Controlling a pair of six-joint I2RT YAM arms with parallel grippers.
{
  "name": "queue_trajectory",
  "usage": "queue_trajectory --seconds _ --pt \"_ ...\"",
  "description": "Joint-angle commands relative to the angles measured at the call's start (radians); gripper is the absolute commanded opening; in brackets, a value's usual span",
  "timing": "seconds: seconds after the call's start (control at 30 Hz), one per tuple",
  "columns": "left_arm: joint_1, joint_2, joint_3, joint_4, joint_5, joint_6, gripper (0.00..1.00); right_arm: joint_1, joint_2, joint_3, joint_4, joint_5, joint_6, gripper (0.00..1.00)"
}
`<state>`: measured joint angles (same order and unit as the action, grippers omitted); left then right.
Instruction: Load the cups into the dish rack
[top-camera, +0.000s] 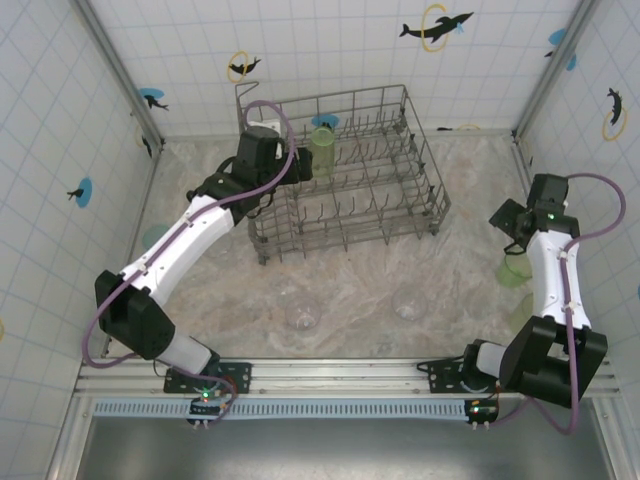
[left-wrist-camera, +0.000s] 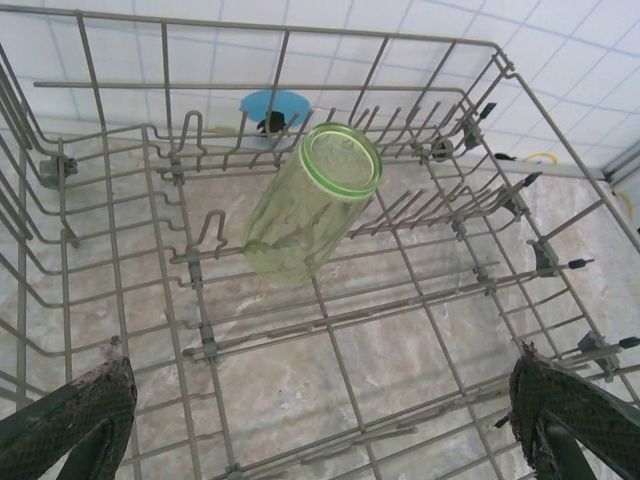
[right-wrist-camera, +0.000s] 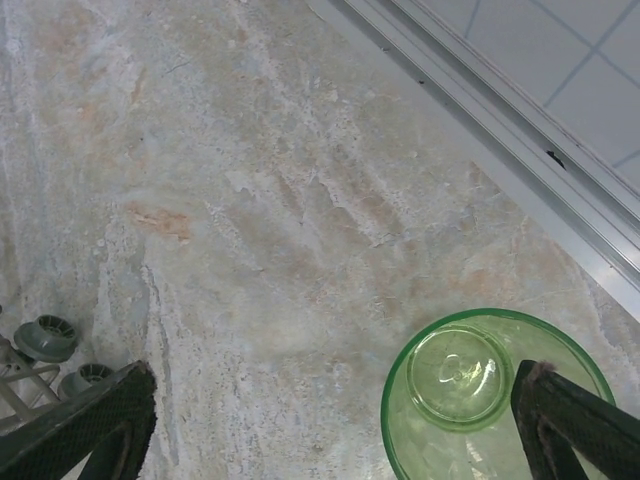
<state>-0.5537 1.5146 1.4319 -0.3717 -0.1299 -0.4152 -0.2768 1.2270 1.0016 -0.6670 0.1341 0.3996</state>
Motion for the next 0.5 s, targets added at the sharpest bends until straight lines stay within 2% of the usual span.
queue_trajectory --seconds 0.0,0.2,0.47 --pt "0.001 -0.03 -0.014 0.022 0.001 0.023 0.98 -0.005 -0.012 -0.04 -0.026 0.005 -0.001 0.91" --pt "0.001 -0.034 -0.014 0.028 0.026 0.012 0.98 -0.005 -0.005 -0.119 0.009 0.025 0.031 0.84" --pt "0.001 -0.034 -0.027 0.021 0.006 0.004 0.98 -0.004 0.017 -0.186 0.066 -0.025 0.036 0.74"
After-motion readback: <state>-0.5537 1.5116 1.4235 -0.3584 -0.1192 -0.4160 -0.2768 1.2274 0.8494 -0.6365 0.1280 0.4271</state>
